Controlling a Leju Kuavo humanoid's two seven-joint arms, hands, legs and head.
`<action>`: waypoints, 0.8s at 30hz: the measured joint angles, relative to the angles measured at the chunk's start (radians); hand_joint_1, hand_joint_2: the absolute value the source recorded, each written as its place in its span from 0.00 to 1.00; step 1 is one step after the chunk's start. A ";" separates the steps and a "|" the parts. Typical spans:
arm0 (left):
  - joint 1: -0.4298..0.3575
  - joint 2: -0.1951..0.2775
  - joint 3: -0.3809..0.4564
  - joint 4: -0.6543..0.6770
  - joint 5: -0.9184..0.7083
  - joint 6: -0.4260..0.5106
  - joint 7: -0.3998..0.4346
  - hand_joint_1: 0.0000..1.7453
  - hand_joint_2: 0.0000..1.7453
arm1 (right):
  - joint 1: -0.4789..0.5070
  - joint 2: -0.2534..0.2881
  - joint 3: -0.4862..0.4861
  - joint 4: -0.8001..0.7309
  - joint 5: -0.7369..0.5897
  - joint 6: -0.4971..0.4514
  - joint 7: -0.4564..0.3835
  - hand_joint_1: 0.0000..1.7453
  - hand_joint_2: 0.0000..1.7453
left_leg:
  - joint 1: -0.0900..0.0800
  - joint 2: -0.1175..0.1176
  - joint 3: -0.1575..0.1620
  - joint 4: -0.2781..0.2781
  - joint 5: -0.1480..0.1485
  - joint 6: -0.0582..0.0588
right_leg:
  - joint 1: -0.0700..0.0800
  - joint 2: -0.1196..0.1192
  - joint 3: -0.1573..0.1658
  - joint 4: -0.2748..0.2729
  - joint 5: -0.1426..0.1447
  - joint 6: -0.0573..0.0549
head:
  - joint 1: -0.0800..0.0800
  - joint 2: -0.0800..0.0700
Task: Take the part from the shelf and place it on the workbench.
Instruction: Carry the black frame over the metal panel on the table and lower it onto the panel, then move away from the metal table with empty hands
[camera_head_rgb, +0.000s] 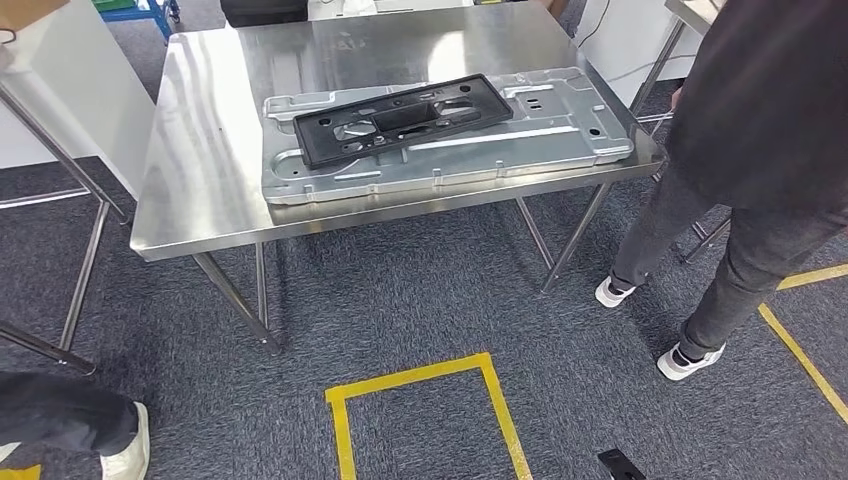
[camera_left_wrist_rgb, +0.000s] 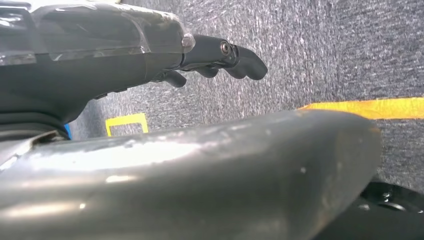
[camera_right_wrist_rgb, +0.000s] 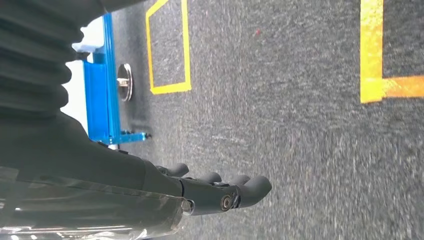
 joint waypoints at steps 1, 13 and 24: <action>0.000 0.002 0.000 0.000 -0.002 -0.001 -0.001 0.00 0.00 | 0.000 0.008 -0.002 0.003 -0.002 0.003 -0.007 0.00 0.00 | -0.001 0.000 0.033 -0.051 0.029 0.002 | 0.000 0.001 -0.001 0.004 -0.001 0.001 | -0.005 0.000; -0.004 0.014 0.000 0.000 -0.008 -0.003 -0.006 0.00 0.00 | -0.001 0.066 -0.021 0.020 -0.030 0.033 -0.042 0.00 0.00 | 0.002 0.002 0.132 -0.242 0.083 0.042 | -0.005 0.006 -0.060 0.132 -0.072 0.042 | 0.002 0.000; -0.006 0.019 0.000 0.000 -0.011 -0.003 -0.018 0.00 0.00 | 0.002 0.136 -0.031 0.038 -0.034 0.045 -0.059 0.00 0.00 | 0.019 0.002 0.127 -0.251 0.098 0.003 | -0.021 0.011 -0.017 0.013 0.002 0.043 | 0.027 0.000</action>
